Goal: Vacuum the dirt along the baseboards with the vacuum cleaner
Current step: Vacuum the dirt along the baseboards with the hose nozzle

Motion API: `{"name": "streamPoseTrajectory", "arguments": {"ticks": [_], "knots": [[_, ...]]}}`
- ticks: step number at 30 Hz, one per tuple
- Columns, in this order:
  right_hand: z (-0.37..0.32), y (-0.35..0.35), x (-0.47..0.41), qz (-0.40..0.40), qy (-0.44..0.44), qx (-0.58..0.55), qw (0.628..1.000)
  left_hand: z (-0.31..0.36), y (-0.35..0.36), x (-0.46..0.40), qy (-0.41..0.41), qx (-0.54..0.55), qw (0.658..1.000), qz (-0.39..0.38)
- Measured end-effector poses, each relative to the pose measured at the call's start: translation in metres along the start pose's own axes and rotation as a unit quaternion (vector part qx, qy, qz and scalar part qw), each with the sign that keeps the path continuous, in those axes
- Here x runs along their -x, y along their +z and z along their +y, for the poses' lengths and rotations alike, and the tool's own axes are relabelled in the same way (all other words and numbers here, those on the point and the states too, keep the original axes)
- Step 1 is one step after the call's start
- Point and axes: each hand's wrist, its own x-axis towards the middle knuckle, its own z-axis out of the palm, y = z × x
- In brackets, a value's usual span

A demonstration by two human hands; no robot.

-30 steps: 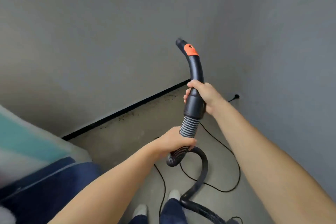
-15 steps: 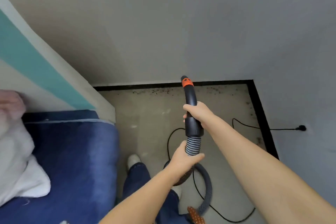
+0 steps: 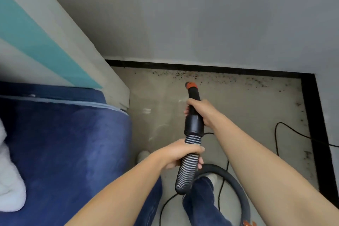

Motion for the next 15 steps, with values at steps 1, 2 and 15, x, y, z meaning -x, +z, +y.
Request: {"name": "streamPoseTrajectory", "arguments": {"ticks": [1,2,15], "knots": [[0.010,0.000,-0.016,0.003,0.011,-0.033,0.999,-0.004,-0.010,-0.011,-0.010,-0.011,1.000,-0.010],[0.019,-0.001,-0.030,0.004,0.023,-0.059,0.998,-0.009,-0.020,-0.024,-0.021,-0.030,0.999,-0.018],[0.111,-0.003,-0.240,-0.074,0.022,-0.058,0.995,-0.082,-0.136,-0.220,0.014,0.027,0.999,0.026]]}}
